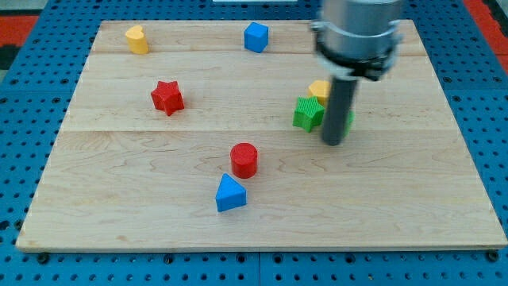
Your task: Separate the green circle and the yellow hexagon
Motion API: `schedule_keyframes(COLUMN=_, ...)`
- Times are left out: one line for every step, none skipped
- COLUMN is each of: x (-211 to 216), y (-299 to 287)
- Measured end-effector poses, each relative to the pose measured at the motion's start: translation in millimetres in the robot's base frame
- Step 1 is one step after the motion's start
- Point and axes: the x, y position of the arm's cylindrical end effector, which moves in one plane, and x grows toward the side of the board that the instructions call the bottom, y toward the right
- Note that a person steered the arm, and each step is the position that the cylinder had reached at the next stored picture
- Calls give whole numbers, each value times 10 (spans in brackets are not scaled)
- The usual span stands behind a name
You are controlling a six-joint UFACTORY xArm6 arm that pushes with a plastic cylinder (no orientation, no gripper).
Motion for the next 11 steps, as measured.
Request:
schedule_keyframes(x=-248, y=185)
schedule_keyframes(x=-346, y=75)
schedule_keyframes(x=-14, y=65)
schedule_keyframes(x=-379, y=-157)
schedule_keyframes(x=-738, y=61)
schedule_keyframes(x=-1144, y=102)
schedule_keyframes(x=-1447, y=142)
schedule_keyframes(x=-1160, y=93)
schedule_keyframes(x=-1218, y=-365)
schedule_keyframes(x=-1367, y=-489)
schedule_keyframes(x=-1418, y=-928)
